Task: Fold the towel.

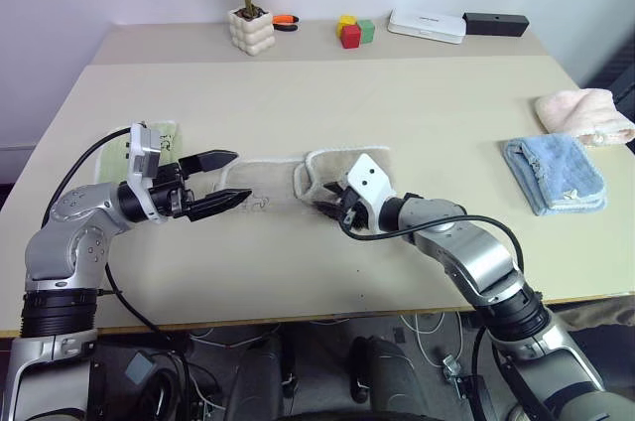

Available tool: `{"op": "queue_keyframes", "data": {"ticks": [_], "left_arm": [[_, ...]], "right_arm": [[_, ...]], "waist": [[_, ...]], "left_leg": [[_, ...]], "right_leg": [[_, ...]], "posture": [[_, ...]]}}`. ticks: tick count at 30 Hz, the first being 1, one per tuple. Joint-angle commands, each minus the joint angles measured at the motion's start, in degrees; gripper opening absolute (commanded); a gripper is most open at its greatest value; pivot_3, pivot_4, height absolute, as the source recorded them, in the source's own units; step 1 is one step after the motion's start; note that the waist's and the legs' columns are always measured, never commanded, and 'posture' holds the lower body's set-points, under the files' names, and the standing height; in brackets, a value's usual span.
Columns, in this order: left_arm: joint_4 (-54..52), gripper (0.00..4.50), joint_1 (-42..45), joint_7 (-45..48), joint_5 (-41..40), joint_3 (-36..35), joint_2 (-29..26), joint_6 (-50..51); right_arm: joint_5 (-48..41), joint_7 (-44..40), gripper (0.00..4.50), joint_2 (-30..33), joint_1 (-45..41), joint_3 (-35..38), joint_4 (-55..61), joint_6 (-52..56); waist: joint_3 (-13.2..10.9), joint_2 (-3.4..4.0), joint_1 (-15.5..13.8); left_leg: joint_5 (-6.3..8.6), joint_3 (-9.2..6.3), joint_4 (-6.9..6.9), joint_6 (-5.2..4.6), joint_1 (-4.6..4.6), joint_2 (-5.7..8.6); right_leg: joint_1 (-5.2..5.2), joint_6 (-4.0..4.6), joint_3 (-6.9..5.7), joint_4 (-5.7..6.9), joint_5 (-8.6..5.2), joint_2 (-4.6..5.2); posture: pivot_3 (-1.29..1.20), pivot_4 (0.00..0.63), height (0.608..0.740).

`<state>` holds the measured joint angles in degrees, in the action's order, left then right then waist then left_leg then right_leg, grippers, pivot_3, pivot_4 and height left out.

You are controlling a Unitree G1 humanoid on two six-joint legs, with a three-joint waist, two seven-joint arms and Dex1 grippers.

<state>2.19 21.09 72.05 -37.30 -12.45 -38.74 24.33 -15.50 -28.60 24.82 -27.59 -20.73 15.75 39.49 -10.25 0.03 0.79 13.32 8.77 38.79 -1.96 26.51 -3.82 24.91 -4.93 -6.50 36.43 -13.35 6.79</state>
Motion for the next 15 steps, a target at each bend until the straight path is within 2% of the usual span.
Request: {"op": "queue_keyframes", "data": {"ticks": [1, 2, 3, 5, 7, 10, 15], "left_arm": [[-0.6, 4.50, 1.2, 0.4, -0.7, -0.7, -0.9, -0.3], [-0.4, 4.50, 1.3, 0.7, -0.8, -0.6, -1.1, 0.0], [-0.3, 4.50, 1.4, 1.0, -0.8, -0.4, -1.2, 0.2], [0.0, 4.50, 1.6, 1.2, -0.6, -0.3, -1.3, 0.1], [0.4, 4.50, 2.1, 1.1, -0.4, 0.0, -0.9, -0.2], [0.2, 4.50, 2.4, 0.7, -0.4, 0.7, 0.0, -0.3], [-0.5, 4.50, 1.8, 0.5, -0.6, 0.8, 0.8, -0.2]], "right_arm": [[-0.4, -1.8, 3.82, 0.0, -0.3, 1.9, 3.0, -0.4], [-3.7, -4.1, 4.36, 0.5, 0.4, 3.6, 4.6, 1.8], [-7.0, -6.5, 4.49, 1.2, 0.8, 5.2, 6.3, 3.8], [-10.9, -8.0, 4.49, 1.3, 0.0, 9.1, 7.2, 6.1], [-14.1, -4.8, 4.49, -1.5, -3.0, 15.6, 3.7, 8.3], [-14.3, -0.8, 4.49, -4.5, -6.5, 21.0, -1.7, 7.2], [-10.6, 3.4, 2.11, -8.6, -7.5, 22.5, -9.1, 1.4]], "waist": [[0.0, 0.00, 0.0], [0.0, 0.00, -0.1], [0.0, 0.00, -0.1], [0.0, 0.00, -0.1], [0.0, 0.00, -0.1], [0.0, 0.00, 0.0], [0.0, 0.00, 0.1]], "left_leg": [[0.00, 0.00, 0.00, 0.00, 0.00, 0.00], [0.00, 0.00, 0.00, 0.00, 0.00, 0.00], [0.00, 0.00, 0.00, 0.00, 0.01, -0.01], [0.01, -0.01, 0.00, -0.01, 0.01, -0.01], [0.01, -0.01, 0.00, -0.02, 0.00, -0.01], [0.00, -0.01, 0.00, 0.00, -0.01, -0.01], [-0.11, 0.13, -0.12, 0.18, 0.00, 0.02]], "right_leg": [[0.00, 0.00, 0.00, 0.00, 0.00, 0.00], [0.00, 0.00, 0.00, 0.00, 0.00, 0.00], [0.00, 0.00, 0.00, -0.01, 0.00, 0.01], [-0.01, 0.00, 0.00, -0.03, 0.00, 0.01], [-0.01, 0.03, 0.00, -0.03, 0.02, 0.01], [0.00, 0.10, -0.01, -0.03, 0.07, -0.02], [0.03, 0.05, -0.01, -0.09, 0.09, -0.02]], "posture": [[0.00, 0.150, 0.740], [0.00, 0.150, 0.740], [0.00, 0.150, 0.740], [0.00, 0.150, 0.740], [0.00, 0.150, 0.740], [0.00, 0.150, 0.740], [0.00, 0.150, 0.740]]}}
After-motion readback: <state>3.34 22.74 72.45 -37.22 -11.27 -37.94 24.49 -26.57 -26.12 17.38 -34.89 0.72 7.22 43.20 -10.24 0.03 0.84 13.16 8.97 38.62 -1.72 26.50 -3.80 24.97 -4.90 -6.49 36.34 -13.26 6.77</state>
